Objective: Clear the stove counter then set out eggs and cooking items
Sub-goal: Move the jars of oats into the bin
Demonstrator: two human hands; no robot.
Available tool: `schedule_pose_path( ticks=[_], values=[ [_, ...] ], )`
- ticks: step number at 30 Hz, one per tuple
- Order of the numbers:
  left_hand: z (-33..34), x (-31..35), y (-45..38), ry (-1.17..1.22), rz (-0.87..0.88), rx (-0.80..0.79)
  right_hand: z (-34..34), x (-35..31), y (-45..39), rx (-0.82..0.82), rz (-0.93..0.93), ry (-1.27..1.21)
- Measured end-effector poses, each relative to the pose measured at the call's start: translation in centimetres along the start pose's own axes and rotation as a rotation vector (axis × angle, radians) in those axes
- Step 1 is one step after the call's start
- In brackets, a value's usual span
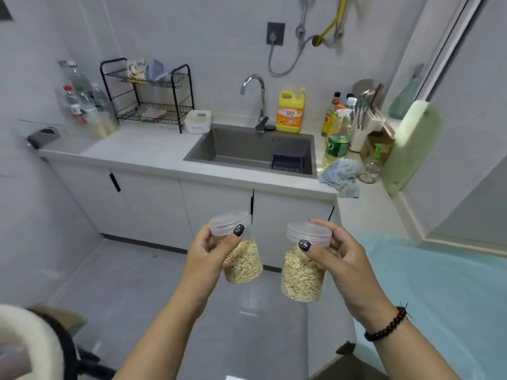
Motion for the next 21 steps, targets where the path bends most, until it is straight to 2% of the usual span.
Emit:
schedule_pose_path(
  ticks=[10,17,21],
  values=[
    [-7.9,2.5,-11.2,0.017,0.046,0.276,13.1,-0.4,-13.5,-0.294,0.018,0.002],
    [-17.2,4.0,-22.7,-0.009,0.046,0.402,24.1,-0.7,-23.1,-0.3,0.005,0.028],
    [-21.6,5.3,-29.2,-0.012,0.042,0.41,30.4,-1.0,-27.9,-0.309,0.007,0.046]
  ],
)
Point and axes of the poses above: each hand's wrist, its own y-axis away from the middle knuckle, its own z-axis out of the palm, x = y × z, the point moved 3 cm from there along -y, towards the middle knuckle, and after that the axes turned 6 degrees about x, right-handed, at the moved point
